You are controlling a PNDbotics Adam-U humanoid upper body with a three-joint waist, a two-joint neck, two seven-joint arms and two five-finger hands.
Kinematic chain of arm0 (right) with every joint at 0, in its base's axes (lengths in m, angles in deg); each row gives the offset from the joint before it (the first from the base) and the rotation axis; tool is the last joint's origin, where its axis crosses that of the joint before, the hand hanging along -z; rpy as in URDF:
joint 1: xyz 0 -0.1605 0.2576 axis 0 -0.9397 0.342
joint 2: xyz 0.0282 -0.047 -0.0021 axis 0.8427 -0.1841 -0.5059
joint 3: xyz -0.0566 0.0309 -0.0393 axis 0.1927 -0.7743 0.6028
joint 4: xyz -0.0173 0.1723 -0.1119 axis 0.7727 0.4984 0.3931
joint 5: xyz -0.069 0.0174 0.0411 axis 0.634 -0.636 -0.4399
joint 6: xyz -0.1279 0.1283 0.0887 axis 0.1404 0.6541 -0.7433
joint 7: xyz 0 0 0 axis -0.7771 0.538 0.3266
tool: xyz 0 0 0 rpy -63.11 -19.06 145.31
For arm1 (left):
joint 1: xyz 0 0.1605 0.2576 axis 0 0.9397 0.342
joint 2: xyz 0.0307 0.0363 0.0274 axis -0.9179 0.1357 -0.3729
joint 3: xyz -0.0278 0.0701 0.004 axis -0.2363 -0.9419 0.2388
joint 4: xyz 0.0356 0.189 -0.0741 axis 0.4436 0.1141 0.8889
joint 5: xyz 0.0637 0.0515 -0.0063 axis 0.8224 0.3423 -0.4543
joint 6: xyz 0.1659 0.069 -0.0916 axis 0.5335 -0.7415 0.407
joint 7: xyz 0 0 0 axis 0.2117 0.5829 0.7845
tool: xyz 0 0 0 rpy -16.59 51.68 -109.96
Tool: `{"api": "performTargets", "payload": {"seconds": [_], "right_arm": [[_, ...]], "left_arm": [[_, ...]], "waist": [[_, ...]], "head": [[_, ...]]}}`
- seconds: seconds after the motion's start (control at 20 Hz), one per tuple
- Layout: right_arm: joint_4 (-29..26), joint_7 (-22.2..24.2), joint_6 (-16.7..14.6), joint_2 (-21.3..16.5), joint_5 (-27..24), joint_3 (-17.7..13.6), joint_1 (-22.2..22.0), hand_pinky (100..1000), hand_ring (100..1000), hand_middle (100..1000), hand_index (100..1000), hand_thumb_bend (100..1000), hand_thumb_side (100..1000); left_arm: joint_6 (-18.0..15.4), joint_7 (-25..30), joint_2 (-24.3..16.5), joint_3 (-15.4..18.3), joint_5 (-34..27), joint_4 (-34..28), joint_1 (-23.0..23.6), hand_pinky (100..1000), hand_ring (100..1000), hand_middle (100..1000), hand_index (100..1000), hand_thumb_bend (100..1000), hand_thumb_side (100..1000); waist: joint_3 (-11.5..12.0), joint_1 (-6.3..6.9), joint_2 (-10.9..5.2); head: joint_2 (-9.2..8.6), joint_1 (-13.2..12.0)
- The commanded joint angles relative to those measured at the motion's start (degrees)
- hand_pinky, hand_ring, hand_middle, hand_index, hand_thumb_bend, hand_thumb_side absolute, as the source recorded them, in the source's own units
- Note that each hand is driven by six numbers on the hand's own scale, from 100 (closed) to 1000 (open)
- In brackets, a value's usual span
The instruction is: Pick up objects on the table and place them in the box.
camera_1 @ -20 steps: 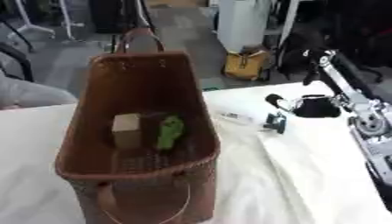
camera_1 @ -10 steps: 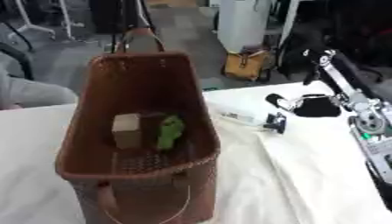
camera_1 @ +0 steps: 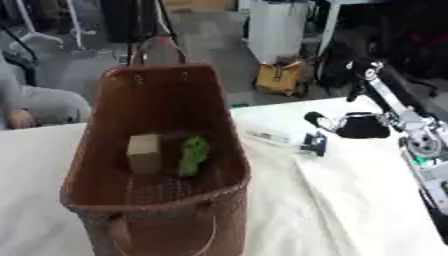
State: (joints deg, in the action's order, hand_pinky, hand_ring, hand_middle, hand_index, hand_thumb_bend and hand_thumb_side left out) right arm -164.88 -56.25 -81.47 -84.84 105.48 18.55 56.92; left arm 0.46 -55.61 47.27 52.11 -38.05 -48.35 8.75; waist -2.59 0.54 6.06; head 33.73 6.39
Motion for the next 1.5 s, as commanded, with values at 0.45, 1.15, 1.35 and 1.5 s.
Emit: {"api": "performTargets", "payload": {"seconds": [0.45,1.15,1.35,1.5], "right_arm": [[16.0,6.2,-2.7,-7.1,3.4,4.3,12.1,521,686,736,814,613,239],[43.7,9.2,-10.4,-3.5,21.1,4.8,27.6,573,727,755,822,608,235],[50.0,8.0,-10.5,-2.3,25.2,3.1,30.2,571,725,751,820,608,235],[52.4,7.2,-10.2,-1.7,26.3,2.3,31.4,569,725,750,820,609,236]], "left_arm": [[-0.4,1.0,-1.7,-0.6,0.1,-1.8,-1.2,681,692,738,828,653,423],[-1.1,2.4,-1.5,-1.5,-0.3,-2.9,-2.1,683,693,738,827,657,422],[-1.6,2.7,-1.2,-1.7,-0.7,-3.7,-2.4,683,693,738,827,657,419],[-1.9,2.9,-0.9,-1.8,-1.1,-4.3,-2.6,683,693,738,827,657,420]], "waist": [[1.3,-0.45,-0.44],[3.9,-0.59,0.45],[5.0,-0.46,0.91],[5.7,-0.44,1.32]], "head": [[-0.17,0.3],[-0.05,1.5],[-0.50,1.6],[-0.75,1.6]]}}
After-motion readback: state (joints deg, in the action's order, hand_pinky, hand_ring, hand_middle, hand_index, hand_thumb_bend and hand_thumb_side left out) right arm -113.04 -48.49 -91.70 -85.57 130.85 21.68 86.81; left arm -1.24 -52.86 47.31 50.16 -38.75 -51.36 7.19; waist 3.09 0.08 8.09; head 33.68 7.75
